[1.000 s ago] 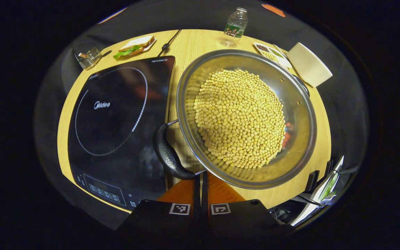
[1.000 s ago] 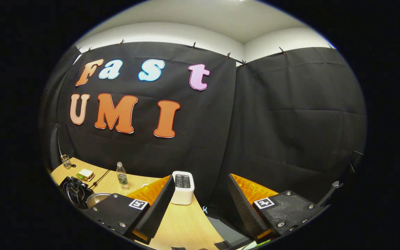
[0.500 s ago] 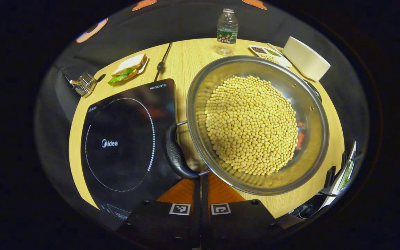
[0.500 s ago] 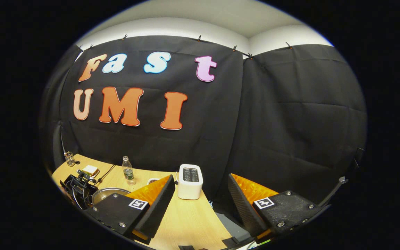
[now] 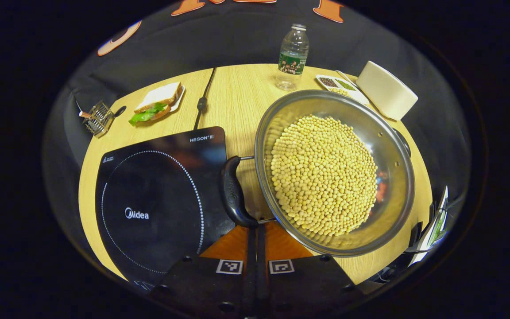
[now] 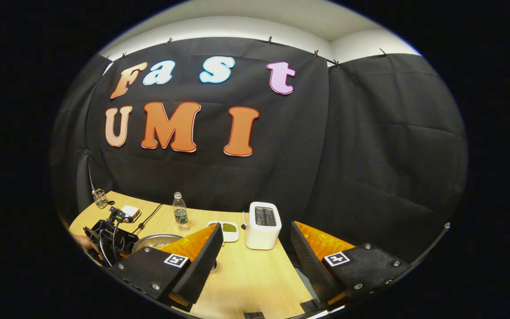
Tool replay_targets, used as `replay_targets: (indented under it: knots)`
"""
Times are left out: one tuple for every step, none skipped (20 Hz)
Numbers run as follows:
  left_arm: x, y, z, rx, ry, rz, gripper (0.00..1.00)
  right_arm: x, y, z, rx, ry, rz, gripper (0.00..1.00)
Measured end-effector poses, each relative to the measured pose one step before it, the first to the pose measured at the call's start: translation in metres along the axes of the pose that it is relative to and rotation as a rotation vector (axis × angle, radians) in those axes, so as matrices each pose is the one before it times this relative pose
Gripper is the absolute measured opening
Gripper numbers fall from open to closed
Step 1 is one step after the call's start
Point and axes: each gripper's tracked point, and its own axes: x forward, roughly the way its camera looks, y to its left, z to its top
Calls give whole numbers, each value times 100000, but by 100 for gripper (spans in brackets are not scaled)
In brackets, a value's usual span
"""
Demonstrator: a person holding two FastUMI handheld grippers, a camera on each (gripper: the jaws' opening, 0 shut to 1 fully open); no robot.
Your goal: First push the handle of the pot to place it horizontally, then grasp the pot with both hands and set it on the induction cooktop.
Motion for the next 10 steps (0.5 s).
replay_targets:
  knots:
    - [147,-42,174,869,-1319,-116,8,188,475,-151,61,711,1111,95]
    - [156,42,384,910,-1174,118,8,171,475,-137,63,677,775,95]
    - [190,143,242,632,-1304,321,7,273,585,-283,102,966,1062,95]
    - [67,14,350,415,-1025,-146,8,256,569,-297,154,1138,876,95]
    - [100,-103,70,190,-1047,-615,7,311,431,-338,383,1098,940,95]
    - [93,-151,227,-73,-820,-900,7,344,462,-357,718,1505,838,95]
    - [160,-11,65,86,-788,-859,8,199,490,-395,1256,1256,971,95]
    - [161,-34,202,289,-440,-359,8,286,582,-38,1655,849,1318,96]
    - [84,18,113,651,-565,-200,8,312,545,-278,1523,1131,1340,95]
    - [80,-9,190,663,-218,-108,8,409,530,-272,1259,1208,1098,95]
